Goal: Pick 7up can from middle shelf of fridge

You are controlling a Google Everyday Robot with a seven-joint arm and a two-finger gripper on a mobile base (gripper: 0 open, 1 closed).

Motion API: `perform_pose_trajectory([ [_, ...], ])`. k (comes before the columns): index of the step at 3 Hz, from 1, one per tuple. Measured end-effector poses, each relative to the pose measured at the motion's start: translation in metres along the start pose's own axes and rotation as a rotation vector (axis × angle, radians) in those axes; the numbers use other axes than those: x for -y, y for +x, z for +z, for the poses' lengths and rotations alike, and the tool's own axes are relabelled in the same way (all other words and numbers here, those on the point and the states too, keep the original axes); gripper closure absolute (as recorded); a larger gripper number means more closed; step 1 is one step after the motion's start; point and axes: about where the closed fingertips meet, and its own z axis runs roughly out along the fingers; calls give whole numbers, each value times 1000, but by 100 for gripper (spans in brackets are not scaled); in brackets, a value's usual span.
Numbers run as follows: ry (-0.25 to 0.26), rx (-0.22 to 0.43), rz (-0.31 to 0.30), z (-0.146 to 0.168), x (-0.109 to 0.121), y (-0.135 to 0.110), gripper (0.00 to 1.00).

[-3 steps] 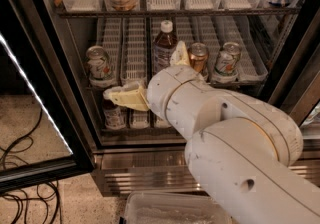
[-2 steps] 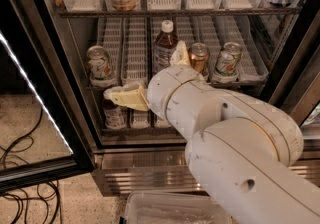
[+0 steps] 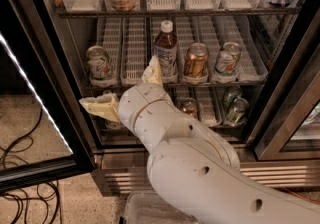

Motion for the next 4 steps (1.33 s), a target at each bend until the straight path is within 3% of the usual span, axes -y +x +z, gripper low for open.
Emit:
perform_pose_trajectory([
  [2,14,24,5,8,1,2,0],
  [4,71,97,65,58,21,2,36],
])
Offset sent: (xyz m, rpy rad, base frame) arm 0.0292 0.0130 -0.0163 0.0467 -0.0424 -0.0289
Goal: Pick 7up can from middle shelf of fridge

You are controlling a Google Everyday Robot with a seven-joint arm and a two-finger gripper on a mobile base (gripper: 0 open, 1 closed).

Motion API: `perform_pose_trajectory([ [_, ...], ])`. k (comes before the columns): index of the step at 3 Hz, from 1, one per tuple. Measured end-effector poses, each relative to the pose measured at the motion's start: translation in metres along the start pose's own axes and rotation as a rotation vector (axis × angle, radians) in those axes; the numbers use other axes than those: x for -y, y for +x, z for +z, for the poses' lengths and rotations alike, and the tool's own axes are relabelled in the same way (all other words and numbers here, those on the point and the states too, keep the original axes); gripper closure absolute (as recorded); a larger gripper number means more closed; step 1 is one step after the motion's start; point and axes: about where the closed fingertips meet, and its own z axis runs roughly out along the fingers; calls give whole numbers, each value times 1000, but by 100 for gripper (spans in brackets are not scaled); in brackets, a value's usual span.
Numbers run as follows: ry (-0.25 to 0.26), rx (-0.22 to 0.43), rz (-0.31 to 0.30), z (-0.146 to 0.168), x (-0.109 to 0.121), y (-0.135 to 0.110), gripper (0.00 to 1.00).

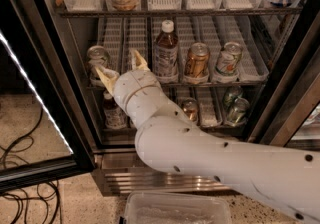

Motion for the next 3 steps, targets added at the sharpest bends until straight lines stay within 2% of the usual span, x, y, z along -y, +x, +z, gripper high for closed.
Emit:
perform_pose_trajectory([
  [1,-2,12,7,26,-2,2,33],
  [3,7,-28,39,49,-20,20,29],
])
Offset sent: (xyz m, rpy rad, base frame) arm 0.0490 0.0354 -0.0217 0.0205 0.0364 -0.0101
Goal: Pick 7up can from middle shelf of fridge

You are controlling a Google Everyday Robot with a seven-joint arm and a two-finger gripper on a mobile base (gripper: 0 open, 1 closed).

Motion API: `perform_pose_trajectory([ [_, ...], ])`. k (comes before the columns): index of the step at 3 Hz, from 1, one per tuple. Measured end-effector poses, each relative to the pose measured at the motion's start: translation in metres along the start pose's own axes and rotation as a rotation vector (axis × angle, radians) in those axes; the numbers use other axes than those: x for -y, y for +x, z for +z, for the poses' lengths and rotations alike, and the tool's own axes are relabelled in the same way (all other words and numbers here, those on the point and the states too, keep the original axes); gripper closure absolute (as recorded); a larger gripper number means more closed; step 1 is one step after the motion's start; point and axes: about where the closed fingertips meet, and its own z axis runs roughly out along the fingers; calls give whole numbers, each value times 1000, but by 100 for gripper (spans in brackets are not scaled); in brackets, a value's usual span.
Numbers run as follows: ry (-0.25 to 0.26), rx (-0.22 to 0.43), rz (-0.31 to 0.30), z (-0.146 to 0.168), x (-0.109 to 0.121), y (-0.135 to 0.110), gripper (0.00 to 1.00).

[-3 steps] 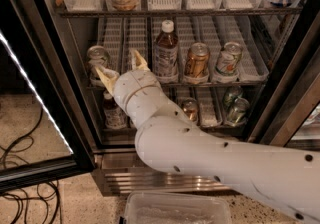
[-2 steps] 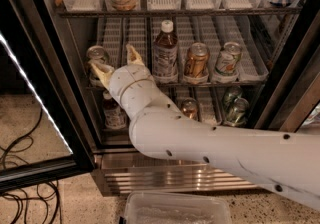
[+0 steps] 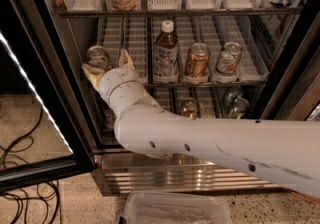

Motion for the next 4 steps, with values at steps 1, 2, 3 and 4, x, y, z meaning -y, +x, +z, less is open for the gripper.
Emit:
perform_pose_trajectory([
  [1,26,-24,34,6,-9,12,27],
  [2,49,-44,48,11,-16,22,24],
  [3,79,-55,41,21,-22,29,24],
  [4,108,-45,11,36,-20,30,25],
])
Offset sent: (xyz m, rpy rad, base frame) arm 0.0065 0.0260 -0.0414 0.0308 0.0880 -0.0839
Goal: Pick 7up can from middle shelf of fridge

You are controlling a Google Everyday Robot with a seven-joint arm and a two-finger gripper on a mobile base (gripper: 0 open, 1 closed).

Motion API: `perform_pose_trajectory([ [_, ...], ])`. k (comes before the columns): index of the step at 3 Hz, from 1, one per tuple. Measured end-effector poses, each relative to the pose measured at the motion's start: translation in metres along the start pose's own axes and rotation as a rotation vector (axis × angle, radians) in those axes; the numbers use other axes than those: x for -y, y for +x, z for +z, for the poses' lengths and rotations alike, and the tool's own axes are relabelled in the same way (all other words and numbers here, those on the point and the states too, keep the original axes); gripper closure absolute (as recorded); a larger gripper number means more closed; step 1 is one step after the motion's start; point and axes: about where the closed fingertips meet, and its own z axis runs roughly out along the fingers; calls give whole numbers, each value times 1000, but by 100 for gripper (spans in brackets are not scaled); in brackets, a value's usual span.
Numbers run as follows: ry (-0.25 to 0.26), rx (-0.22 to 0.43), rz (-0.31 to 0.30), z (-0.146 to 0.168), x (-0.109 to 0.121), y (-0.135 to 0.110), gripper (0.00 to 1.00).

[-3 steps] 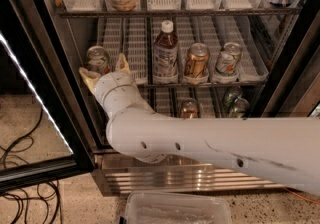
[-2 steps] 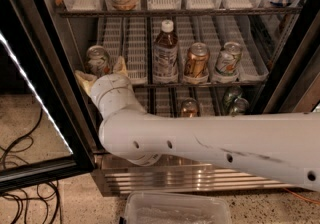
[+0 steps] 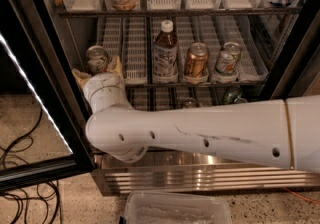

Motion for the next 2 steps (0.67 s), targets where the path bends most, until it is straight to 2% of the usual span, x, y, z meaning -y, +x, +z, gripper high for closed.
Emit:
perform_pose_trajectory([
  [2,115,35,-43,23,27,-3,23],
])
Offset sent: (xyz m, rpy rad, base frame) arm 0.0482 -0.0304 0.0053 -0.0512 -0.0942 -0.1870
